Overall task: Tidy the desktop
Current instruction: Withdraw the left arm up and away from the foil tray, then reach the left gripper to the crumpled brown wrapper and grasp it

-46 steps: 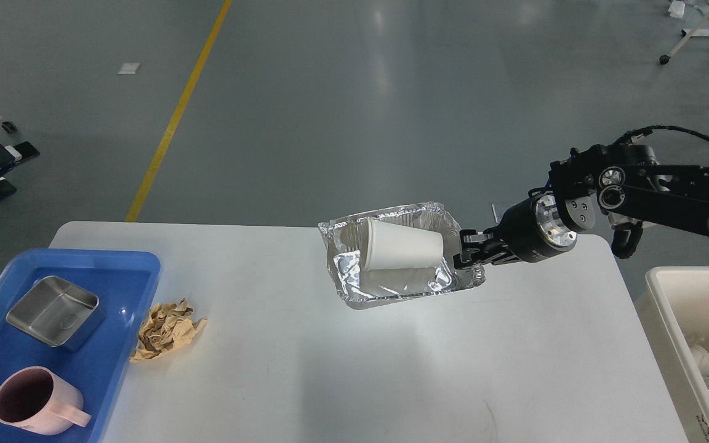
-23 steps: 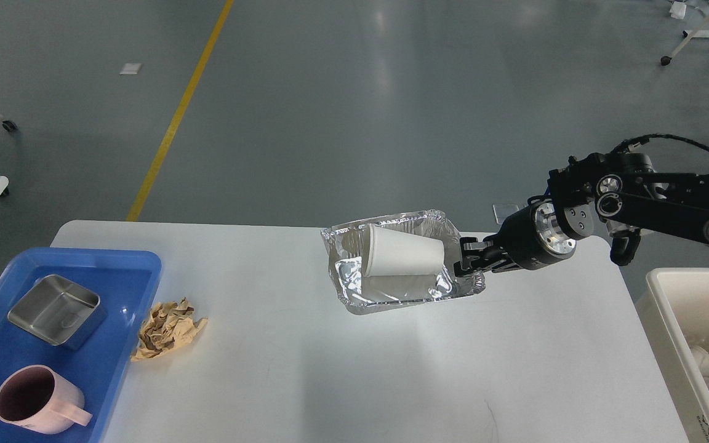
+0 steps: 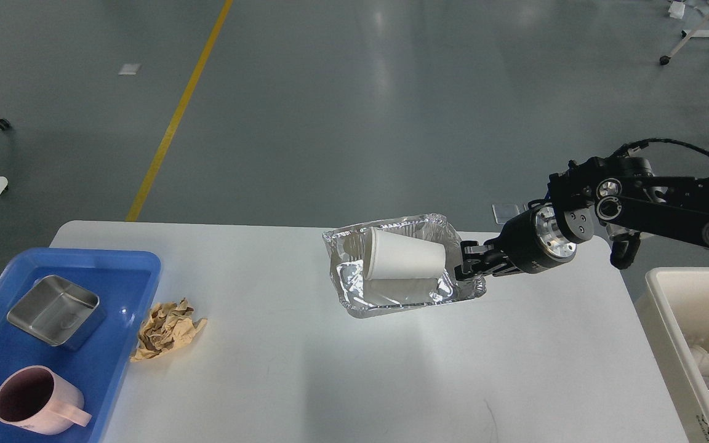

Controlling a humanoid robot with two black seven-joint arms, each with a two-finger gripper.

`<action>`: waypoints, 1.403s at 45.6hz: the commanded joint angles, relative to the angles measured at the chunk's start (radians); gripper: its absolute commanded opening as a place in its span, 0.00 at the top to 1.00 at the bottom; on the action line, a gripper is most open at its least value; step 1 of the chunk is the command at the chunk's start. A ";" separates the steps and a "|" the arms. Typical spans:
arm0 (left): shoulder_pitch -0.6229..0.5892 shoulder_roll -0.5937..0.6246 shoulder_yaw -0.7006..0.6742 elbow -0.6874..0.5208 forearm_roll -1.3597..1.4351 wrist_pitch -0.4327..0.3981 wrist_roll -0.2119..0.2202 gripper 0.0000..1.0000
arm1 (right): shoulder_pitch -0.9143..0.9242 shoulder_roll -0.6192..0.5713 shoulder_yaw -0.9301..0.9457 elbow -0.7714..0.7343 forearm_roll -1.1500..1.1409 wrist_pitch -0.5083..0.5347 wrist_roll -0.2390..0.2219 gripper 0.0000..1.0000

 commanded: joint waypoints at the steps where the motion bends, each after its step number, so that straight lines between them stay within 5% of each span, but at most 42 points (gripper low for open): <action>1: -0.005 0.020 0.023 -0.001 0.000 0.000 -0.009 0.05 | 0.000 0.000 0.000 0.000 0.000 0.000 0.000 1.00; 12: -0.008 -0.030 0.015 0.007 -0.002 0.033 0.000 0.05 | 0.000 0.005 0.000 -0.008 0.000 0.000 0.000 1.00; 31: -0.083 -0.447 -0.003 0.194 0.004 0.099 0.063 0.05 | 0.000 0.005 0.000 -0.008 0.000 0.000 0.000 1.00; 53: -0.151 -0.762 0.006 0.341 0.081 0.101 0.117 0.03 | 0.002 0.005 -0.001 -0.014 0.000 0.000 0.000 1.00; 64: -0.151 -0.894 0.038 0.396 0.215 0.099 0.213 0.03 | 0.000 0.015 -0.001 -0.017 -0.005 0.000 0.000 1.00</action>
